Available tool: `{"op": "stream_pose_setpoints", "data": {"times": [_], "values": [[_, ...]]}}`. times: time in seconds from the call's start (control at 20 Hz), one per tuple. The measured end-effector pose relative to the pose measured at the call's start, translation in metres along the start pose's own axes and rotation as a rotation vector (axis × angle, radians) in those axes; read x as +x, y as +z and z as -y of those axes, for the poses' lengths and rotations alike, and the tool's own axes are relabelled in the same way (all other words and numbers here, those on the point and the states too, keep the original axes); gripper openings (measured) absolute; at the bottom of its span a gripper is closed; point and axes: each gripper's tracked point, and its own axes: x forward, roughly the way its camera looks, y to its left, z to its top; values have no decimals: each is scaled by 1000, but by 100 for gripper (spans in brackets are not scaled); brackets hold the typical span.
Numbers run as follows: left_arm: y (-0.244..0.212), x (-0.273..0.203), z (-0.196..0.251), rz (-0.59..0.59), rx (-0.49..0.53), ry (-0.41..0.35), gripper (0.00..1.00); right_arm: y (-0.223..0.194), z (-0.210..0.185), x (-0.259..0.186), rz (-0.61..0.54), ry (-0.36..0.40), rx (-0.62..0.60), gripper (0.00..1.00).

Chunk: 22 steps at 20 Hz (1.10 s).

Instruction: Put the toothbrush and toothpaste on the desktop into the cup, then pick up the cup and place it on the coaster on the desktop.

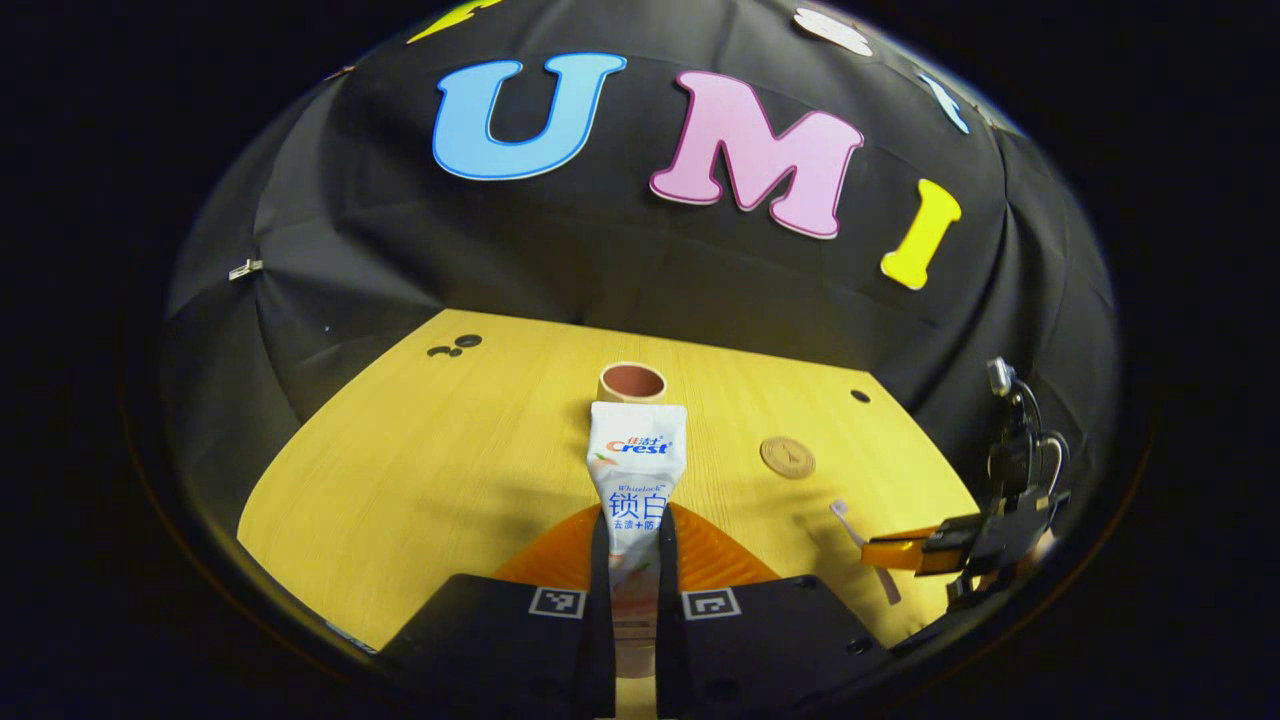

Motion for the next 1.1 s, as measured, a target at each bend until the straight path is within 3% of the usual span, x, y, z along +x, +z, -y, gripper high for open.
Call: {"op": "stream_pose_setpoints", "data": {"times": [0.3,0.6,0.8,1.1], "values": [[89,62,15,155,-74,-39,20,21,-1,-1,11,56,134,6],[148,134,28,296,-36,-67,20,41,5,4,61,74,104,5],[155,176,29,370,-128,-64,20,51,-3,2,108,115,95,6],[135,229,8,352,-126,40,20,47,-1,6,119,135,72,6]]}}
